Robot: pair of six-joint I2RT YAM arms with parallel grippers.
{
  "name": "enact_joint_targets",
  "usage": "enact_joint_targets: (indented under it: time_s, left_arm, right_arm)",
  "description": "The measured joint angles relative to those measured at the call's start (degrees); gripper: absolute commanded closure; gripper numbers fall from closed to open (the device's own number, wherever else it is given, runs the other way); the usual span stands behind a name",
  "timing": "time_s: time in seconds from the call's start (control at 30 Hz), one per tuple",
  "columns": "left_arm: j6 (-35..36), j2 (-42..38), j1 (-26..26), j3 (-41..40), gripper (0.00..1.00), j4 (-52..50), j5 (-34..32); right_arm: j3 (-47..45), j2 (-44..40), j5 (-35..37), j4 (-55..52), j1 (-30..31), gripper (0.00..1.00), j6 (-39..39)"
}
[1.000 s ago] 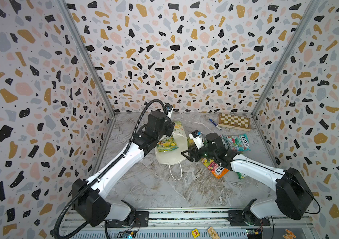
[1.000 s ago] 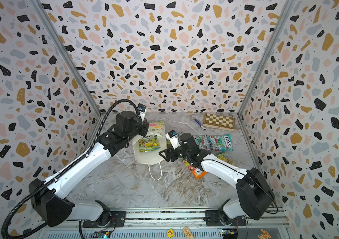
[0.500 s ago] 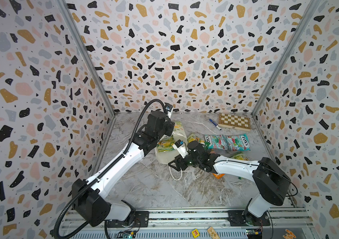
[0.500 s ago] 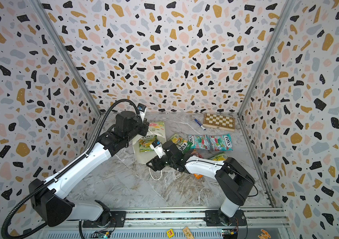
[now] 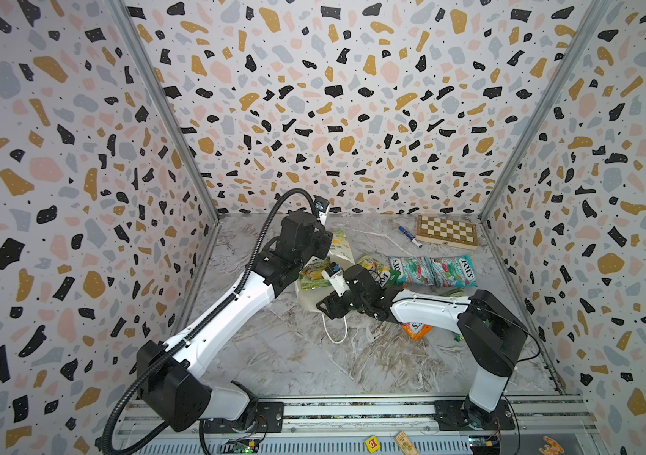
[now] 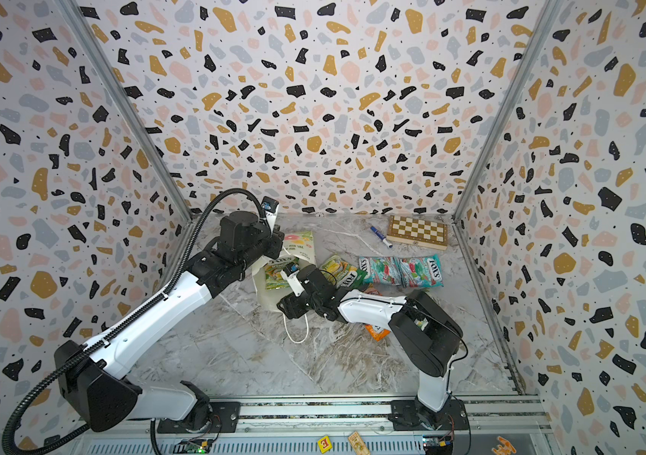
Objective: Take the snacks out of the paper bag
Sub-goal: Rotate the paper bag to distract.
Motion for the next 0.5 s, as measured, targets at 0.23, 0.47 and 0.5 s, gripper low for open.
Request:
enact_joint_targets:
  time_s: [0.23,0.47,0.5]
  left_arm:
    - [0.0,-0.7,0.0,0.0,1.0,0.2,0.0]
    - [0.0,-0.8,0.0,0.0,1.0,0.2,0.0]
    - [0.0,-0.8,0.0,0.0,1.0,0.3,0.0]
  right_arm:
    - [6.2,4.0,3.6,-4.5,0.0,0.32,-1.6]
    - [8.3,5.9,1.6,-4.9,-0.9,0.35,5.1]
    - [8.3,6.1,0.9,-4.5,-1.2,0.35,6.7]
